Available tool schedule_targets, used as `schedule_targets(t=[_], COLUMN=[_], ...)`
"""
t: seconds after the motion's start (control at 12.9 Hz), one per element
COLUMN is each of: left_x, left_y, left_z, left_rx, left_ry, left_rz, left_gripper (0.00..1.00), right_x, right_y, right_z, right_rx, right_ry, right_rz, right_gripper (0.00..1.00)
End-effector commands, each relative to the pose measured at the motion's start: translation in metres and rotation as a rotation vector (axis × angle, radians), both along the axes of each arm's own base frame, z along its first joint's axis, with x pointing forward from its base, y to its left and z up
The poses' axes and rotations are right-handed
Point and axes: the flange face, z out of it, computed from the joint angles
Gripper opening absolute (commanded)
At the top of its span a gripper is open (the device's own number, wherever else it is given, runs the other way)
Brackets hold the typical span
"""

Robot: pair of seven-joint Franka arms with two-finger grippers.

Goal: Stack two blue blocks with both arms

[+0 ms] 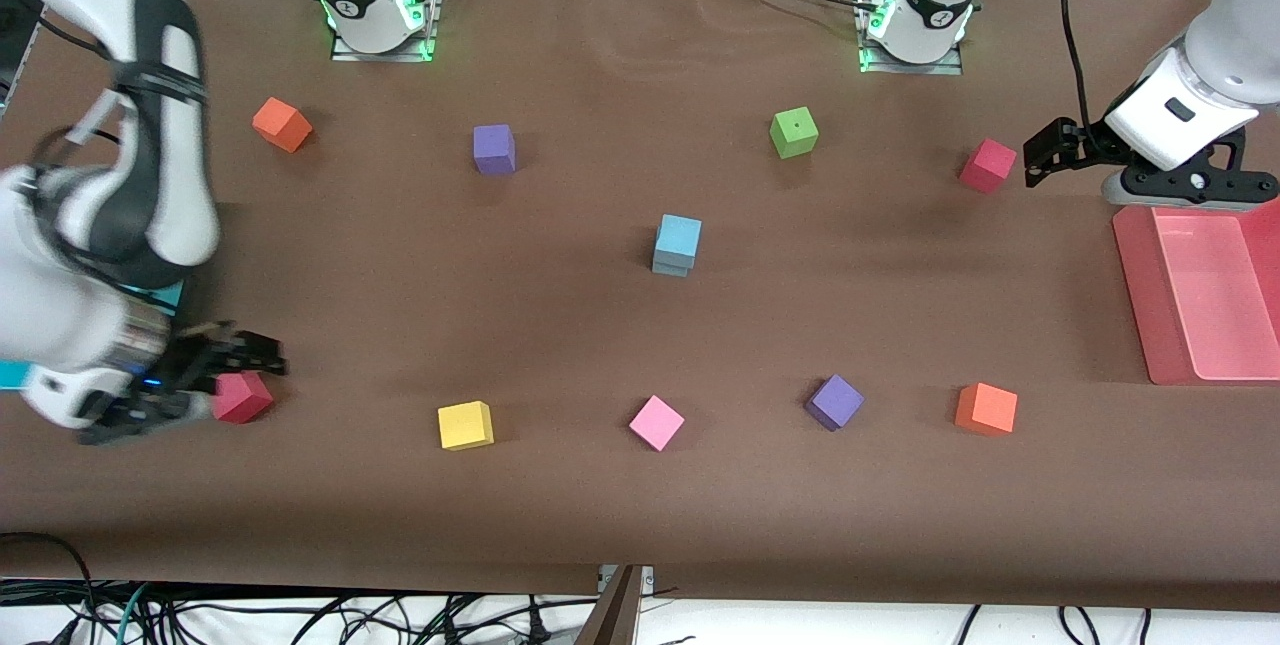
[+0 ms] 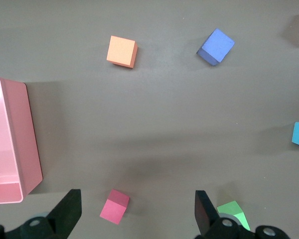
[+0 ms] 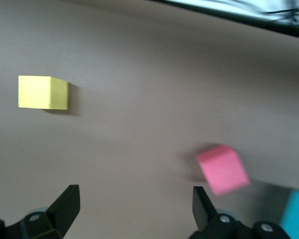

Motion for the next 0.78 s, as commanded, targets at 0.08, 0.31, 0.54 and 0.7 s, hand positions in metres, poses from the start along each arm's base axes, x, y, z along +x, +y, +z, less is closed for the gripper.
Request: schedule_targets(t=[0.08,0.31,0.54,0.7], left_x=[0.009,0.017,0.026,0.022], left_y=[-0.001,0.003,0.011,0.003], left_z=[-0.006,-0.007,-0.01,-0.014], left_rx=[-0.018,-0.063,-0.075,-0.073], left_ry=[0.041,0.017,-0.011,0.003], left_rz=[-0.027,-0.006,0.01,-0.042], left_gripper=[1.0,1.0,1.0,1.0], right_x=[-0.056,-0.095,-0.128,-0.14], right_y=[-0.036,-0.065,-0.052,-0.03], right_z=[0.07,0.122,0.139,0.144], right_rx=[-0.048,-0.056,-0.041,-0.06], right_ry=[-0.023,0.002,0.112,0.116], right_rz=[-0.003,-0.051,-0.262,-0.268], right_gripper=[1.0,1.0,1.0,1.0])
